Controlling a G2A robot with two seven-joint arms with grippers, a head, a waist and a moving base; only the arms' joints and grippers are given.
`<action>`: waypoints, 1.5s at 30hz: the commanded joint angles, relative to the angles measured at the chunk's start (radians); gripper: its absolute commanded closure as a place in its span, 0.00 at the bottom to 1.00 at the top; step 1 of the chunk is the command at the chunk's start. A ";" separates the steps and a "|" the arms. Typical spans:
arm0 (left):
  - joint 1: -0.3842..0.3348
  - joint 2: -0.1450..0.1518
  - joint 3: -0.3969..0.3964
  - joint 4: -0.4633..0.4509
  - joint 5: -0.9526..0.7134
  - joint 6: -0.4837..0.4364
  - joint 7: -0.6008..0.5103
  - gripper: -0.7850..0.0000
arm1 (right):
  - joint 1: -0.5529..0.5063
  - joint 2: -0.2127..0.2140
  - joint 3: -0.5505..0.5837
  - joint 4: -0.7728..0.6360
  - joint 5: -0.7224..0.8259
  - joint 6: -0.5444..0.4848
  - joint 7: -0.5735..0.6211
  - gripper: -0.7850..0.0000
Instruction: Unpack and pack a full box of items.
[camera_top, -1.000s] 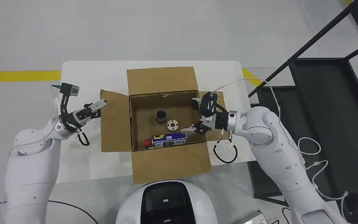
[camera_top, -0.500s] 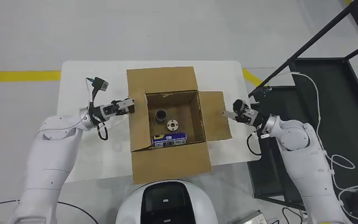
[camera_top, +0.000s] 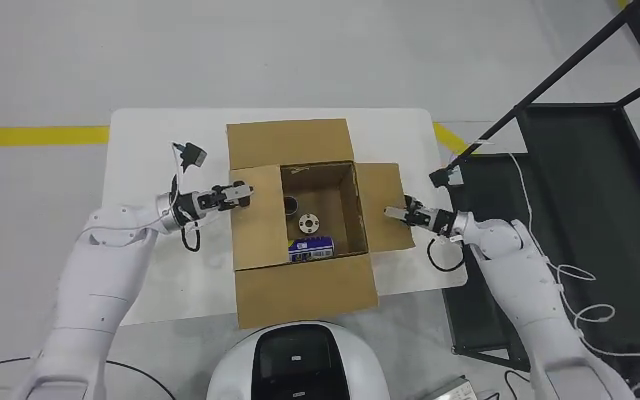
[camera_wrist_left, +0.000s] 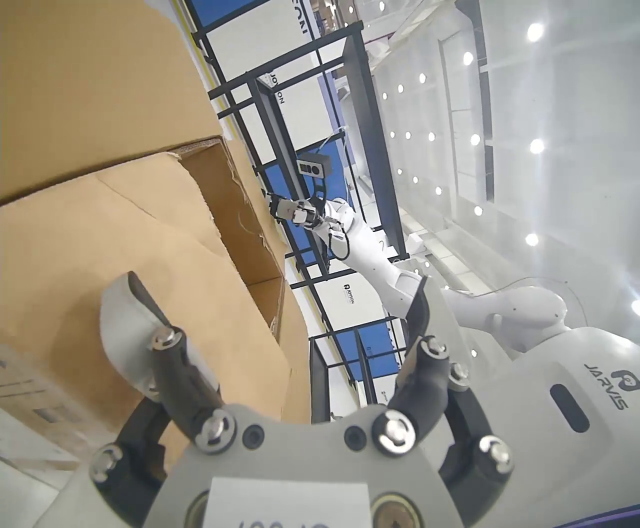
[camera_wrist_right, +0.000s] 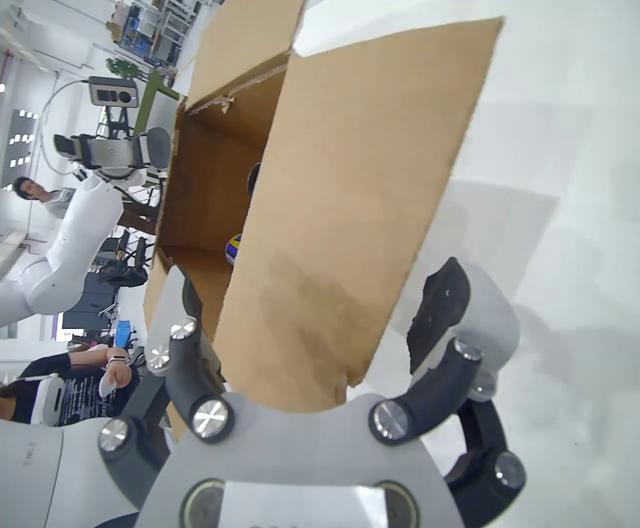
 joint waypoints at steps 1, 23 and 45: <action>-0.001 0.001 0.000 0.002 0.014 -0.007 0.010 0.00 | -0.008 0.005 0.015 -0.001 0.044 -0.046 0.002 0.00; 0.011 0.017 -0.014 0.022 0.040 -0.038 0.089 0.00 | -0.044 0.078 -0.138 -0.466 0.083 -0.062 0.094 0.00; 0.007 0.036 -0.043 0.023 0.042 -0.053 0.122 0.00 | 0.092 0.042 -0.351 -0.520 -0.354 0.229 0.041 0.00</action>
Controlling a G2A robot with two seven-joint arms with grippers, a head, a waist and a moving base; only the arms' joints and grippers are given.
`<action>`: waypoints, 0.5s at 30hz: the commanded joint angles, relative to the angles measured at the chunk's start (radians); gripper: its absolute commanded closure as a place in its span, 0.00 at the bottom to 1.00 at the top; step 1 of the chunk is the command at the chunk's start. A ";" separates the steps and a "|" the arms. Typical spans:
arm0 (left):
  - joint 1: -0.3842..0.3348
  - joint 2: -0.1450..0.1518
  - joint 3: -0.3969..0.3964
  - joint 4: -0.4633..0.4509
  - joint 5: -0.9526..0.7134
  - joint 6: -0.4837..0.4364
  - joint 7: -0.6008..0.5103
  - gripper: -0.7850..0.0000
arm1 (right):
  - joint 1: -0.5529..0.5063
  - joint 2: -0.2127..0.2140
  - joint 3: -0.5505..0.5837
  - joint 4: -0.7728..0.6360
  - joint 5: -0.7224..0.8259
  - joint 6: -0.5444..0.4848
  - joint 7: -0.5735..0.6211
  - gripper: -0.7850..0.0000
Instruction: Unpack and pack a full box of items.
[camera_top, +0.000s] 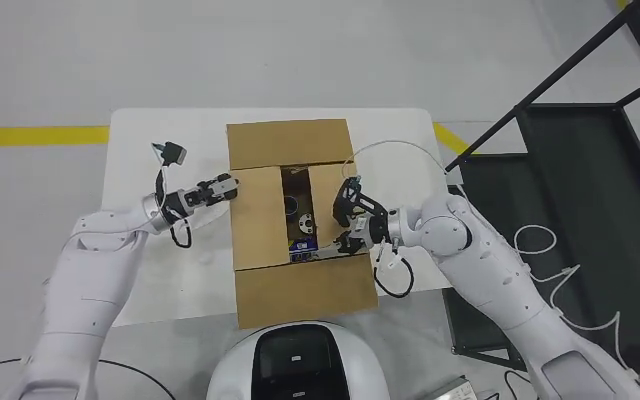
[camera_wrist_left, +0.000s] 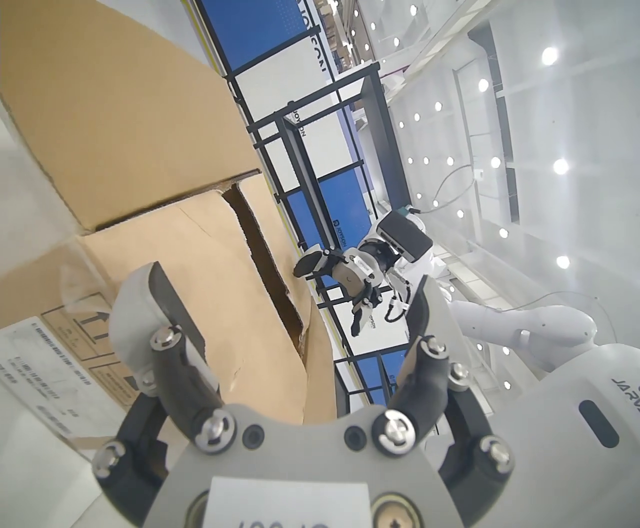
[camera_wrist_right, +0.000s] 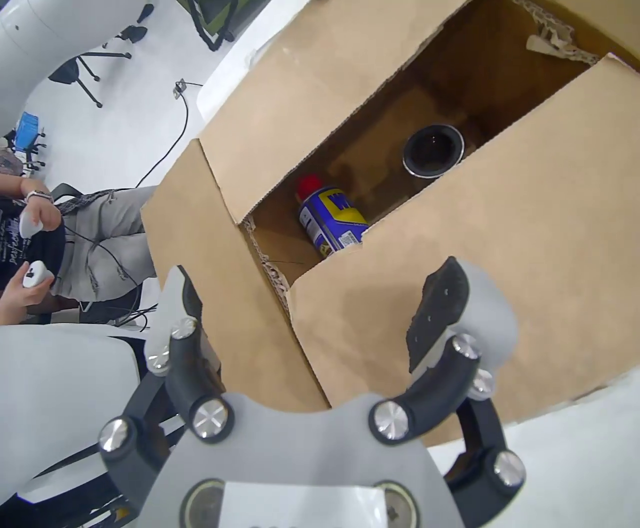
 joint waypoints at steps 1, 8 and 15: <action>-0.008 0.004 -0.016 0.007 -0.008 0.001 0.003 0.00 | -0.008 0.002 0.008 -0.006 0.017 -0.014 -0.010 0.00; -0.062 0.018 -0.069 0.044 -0.003 -0.004 0.030 0.00 | -0.108 0.037 0.151 -0.024 0.282 -0.171 -0.022 0.00; -0.169 0.011 -0.029 0.142 0.143 -0.061 0.109 0.00 | -0.287 0.078 0.284 0.010 0.544 -0.276 0.045 0.00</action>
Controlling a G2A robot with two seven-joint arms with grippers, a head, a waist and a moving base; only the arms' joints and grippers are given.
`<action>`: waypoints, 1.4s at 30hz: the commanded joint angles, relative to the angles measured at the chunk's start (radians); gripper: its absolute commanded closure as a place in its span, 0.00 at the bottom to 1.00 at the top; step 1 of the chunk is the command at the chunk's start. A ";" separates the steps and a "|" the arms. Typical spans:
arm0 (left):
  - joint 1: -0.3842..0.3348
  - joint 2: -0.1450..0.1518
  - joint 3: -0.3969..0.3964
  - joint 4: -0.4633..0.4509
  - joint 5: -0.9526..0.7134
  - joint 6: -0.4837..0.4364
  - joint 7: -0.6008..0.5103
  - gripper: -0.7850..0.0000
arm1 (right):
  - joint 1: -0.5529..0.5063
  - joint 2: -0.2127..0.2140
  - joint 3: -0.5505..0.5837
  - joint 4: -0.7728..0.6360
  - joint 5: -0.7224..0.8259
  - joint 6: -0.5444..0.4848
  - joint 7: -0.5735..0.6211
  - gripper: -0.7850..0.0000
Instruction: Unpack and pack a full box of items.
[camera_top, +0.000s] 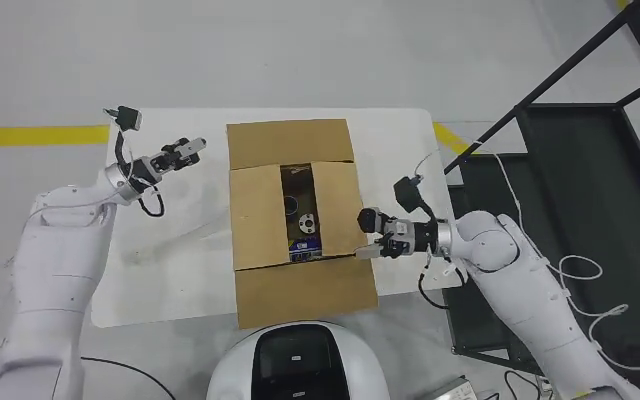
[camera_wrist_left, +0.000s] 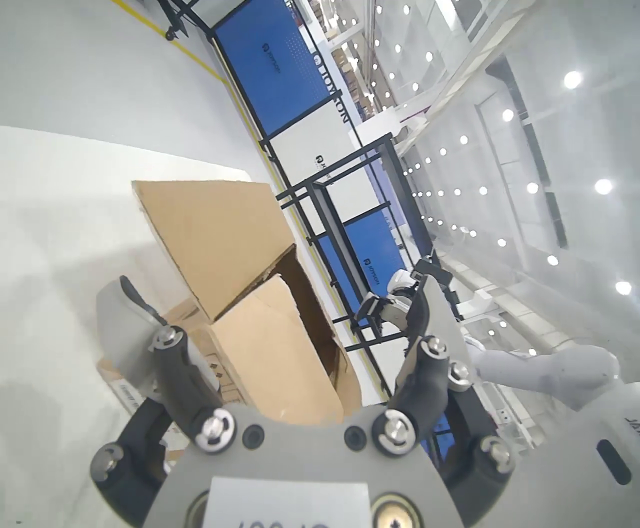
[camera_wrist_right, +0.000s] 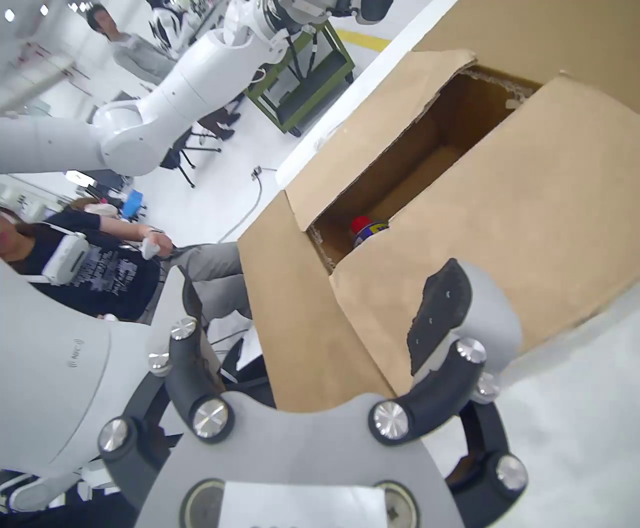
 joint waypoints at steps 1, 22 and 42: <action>-0.028 -0.005 0.020 0.031 0.020 -0.017 0.012 0.00 | -0.041 0.010 0.023 0.030 0.095 -0.022 0.038 0.00; -0.123 -0.030 0.101 0.188 0.090 -0.058 0.055 0.00 | -0.092 0.025 0.045 0.075 0.179 0.000 0.061 0.00; -0.241 -0.116 0.264 0.438 0.127 0.007 0.145 0.00 | -0.148 0.025 -0.014 0.274 0.285 0.182 0.174 0.00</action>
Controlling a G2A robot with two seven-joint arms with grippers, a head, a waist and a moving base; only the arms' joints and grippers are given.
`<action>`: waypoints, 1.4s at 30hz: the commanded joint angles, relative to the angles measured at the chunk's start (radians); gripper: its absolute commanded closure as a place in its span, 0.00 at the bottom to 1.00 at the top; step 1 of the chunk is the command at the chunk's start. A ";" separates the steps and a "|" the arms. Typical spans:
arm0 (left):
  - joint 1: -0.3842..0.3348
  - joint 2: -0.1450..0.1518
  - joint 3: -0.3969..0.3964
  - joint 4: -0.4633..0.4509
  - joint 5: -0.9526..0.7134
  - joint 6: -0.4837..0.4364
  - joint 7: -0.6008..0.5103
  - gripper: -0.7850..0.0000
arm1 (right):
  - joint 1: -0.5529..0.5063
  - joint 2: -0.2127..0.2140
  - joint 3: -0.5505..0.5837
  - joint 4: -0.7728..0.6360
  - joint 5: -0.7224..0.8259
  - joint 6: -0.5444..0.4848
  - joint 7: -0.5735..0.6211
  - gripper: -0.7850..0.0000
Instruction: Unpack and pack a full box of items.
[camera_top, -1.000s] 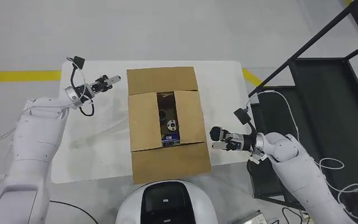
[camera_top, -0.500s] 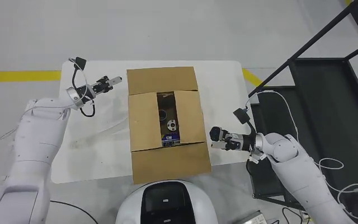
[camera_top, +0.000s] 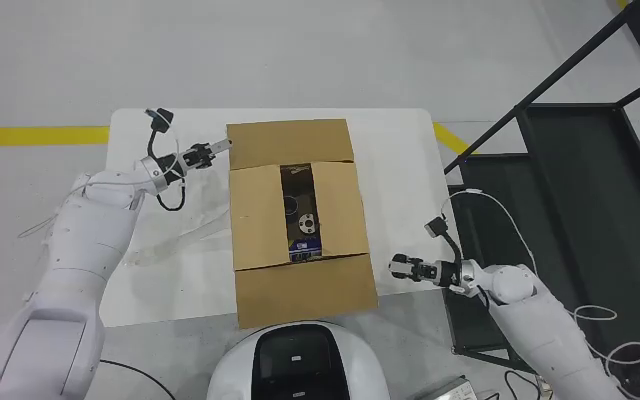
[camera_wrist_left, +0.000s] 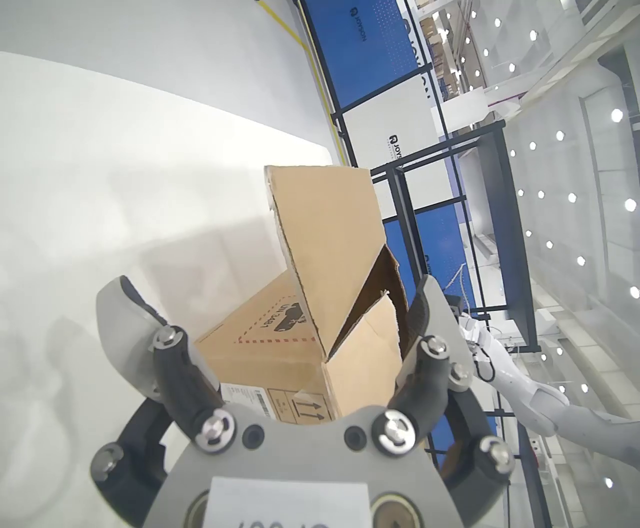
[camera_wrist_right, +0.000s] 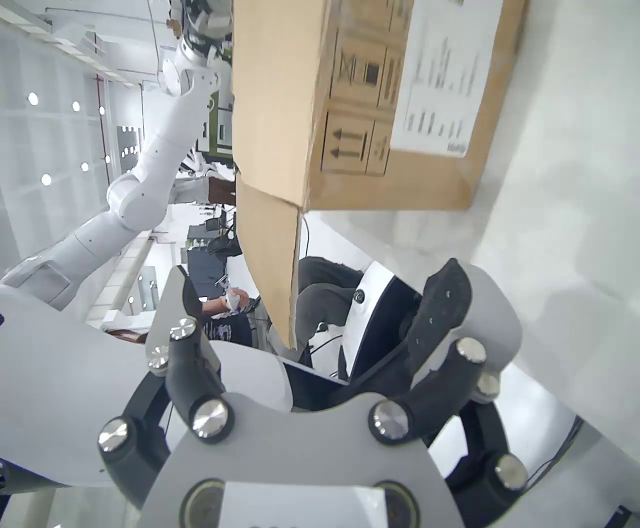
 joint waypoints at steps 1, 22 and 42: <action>-0.015 -0.013 0.013 0.038 -0.020 -0.006 -0.009 0.00 | 0.000 -0.004 -0.030 -0.001 0.009 0.006 0.028 0.00; -0.117 -0.120 0.018 0.209 -0.368 -0.019 -0.226 0.00 | 0.053 -0.012 -0.167 -0.045 0.155 0.118 0.200 0.00; 0.004 -0.035 -0.031 -0.111 -0.486 0.011 -0.364 0.00 | 0.105 0.000 -0.156 -0.204 0.512 0.235 0.317 0.00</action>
